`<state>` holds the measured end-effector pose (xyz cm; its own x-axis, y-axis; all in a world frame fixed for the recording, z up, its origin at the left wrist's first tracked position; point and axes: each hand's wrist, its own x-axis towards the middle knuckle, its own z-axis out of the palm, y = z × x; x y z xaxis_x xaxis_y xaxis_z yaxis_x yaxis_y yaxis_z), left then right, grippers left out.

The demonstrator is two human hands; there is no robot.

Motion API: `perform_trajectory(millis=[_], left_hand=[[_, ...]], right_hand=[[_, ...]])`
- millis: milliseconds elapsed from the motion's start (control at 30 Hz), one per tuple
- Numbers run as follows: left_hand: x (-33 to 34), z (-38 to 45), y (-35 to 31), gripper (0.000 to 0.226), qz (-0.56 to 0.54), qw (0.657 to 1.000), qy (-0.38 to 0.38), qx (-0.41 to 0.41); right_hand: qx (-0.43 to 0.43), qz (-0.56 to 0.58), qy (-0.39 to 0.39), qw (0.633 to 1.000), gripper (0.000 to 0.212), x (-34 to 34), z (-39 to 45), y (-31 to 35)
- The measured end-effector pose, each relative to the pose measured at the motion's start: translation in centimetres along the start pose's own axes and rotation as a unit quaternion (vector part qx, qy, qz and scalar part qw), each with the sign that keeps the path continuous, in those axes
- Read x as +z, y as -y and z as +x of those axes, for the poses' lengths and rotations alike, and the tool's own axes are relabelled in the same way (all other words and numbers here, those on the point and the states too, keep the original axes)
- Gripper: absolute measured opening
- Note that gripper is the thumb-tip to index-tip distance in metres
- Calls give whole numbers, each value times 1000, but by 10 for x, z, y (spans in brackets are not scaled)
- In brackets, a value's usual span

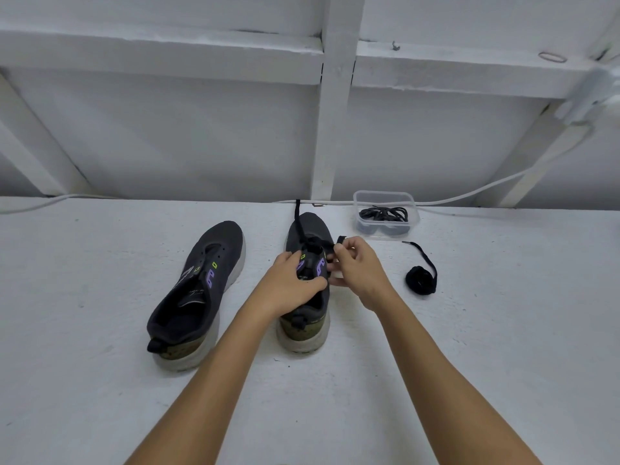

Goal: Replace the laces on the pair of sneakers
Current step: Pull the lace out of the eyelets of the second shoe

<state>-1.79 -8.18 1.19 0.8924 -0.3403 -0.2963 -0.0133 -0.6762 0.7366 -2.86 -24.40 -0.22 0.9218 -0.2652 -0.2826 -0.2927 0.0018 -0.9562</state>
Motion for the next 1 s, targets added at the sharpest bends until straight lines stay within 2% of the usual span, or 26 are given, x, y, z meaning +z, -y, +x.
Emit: perform_trajectory(millis=[67, 100, 167, 267, 300, 467, 700, 800, 1000], left_hand=[[1, 1, 1, 63, 6, 1000, 4, -11], [-1, 1, 0, 61, -1, 1000, 6, -9], [-7, -1, -2, 48, -22, 1000, -18, 11], [-15, 1, -4, 25, -8, 992, -115, 49], [-16, 4, -4, 19, -6, 990, -123, 63], [-18, 22, -8, 16, 11, 995, -81, 50], [-8, 32, -8, 15, 0, 996, -89, 16], [-8, 34, -7, 15, -26, 997, -68, 8], [-9, 34, -1, 16, -62, 997, -43, 3]], right_hand=[[-3, 6, -7, 1000, 11, 0, 0, -4], [-6, 8, -5, 1000, 11, 0, 0, -5], [-6, 10, 5, 1000, 13, -1, 1, -6], [0, 14, 18, 1000, 13, -4, 2, -8], [2, 19, 20, 1000, 13, -4, 2, -9], [7, 45, 13, 999, 13, -3, -2, -14], [10, 50, 38, 998, 15, -6, -3, -13], [25, 49, 46, 997, 29, -5, -1, -13], [50, 71, 58, 995, 14, -4, 1, -13]])
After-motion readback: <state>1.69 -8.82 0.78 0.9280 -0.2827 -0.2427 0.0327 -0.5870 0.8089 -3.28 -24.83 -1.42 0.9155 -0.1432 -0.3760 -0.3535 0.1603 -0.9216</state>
